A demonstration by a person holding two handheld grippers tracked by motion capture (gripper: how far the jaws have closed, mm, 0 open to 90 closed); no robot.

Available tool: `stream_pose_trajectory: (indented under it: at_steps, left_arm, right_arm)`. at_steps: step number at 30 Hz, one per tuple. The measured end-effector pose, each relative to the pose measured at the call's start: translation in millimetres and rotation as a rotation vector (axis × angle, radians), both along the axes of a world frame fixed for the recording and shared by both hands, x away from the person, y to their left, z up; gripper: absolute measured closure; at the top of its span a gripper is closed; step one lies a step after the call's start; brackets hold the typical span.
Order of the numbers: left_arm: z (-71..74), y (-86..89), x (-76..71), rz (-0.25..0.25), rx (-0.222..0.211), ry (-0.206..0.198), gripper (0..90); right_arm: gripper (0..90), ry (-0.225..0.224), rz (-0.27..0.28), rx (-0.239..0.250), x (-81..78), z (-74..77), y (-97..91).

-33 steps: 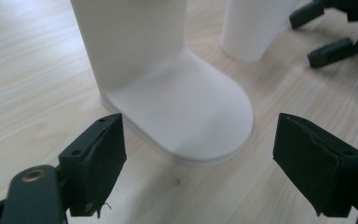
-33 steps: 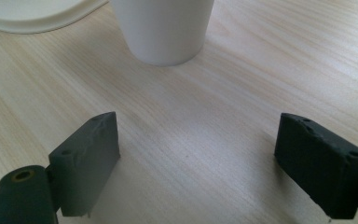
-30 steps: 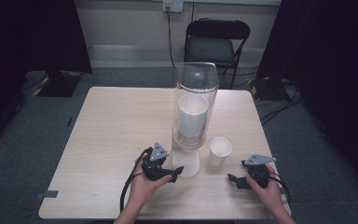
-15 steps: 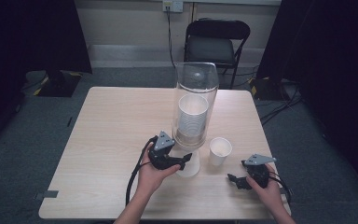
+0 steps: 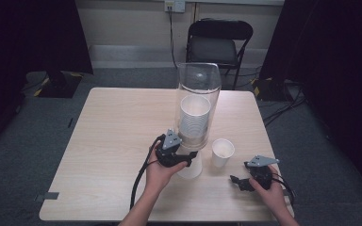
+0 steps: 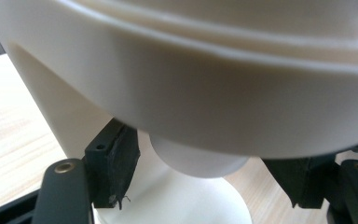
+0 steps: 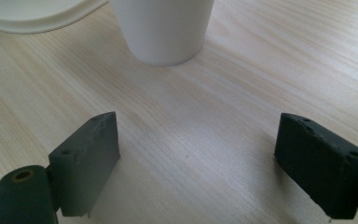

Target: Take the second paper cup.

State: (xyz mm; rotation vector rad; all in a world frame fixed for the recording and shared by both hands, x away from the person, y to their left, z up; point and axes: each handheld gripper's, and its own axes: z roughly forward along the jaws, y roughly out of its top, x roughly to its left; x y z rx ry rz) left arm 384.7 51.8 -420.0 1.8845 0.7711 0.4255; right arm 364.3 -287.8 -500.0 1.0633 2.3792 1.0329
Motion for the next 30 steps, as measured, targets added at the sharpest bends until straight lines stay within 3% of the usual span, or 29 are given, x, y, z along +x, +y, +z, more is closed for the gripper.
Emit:
stream_pose_trajectory:
  at_steps: [3, 18, 23, 25, 30]
  left_arm:
    - [-1.2, -2.2, 0.5, -0.017, 0.005, -0.018, 34.5]
    - [-5.2, -4.6, 3.1, -0.016, -0.018, -0.009, 33.8]
    - [-5.4, -3.9, 2.8, -0.019, -0.004, -0.012, 35.6]
    - [-6.1, -4.5, 1.7, -0.012, 0.006, -0.019, 36.0]
    - [-10.9, -4.4, -0.3, -0.012, -0.017, -0.049, 36.5]
  right_arm:
    - [13.5, -0.001, 0.001, 0.0, 0.1, 0.0, 0.0]
    - [13.5, 0.0, 0.0, 0.0, 0.0, 0.0, 0.0]
    - [13.5, 0.0, 0.0, 0.0, 0.0, 0.0, 0.0]
    - [13.5, 0.001, -0.001, 0.0, -0.1, 0.0, 0.0]
    - [13.5, 0.0, 0.0, 0.001, 0.0, -0.1, 0.0]
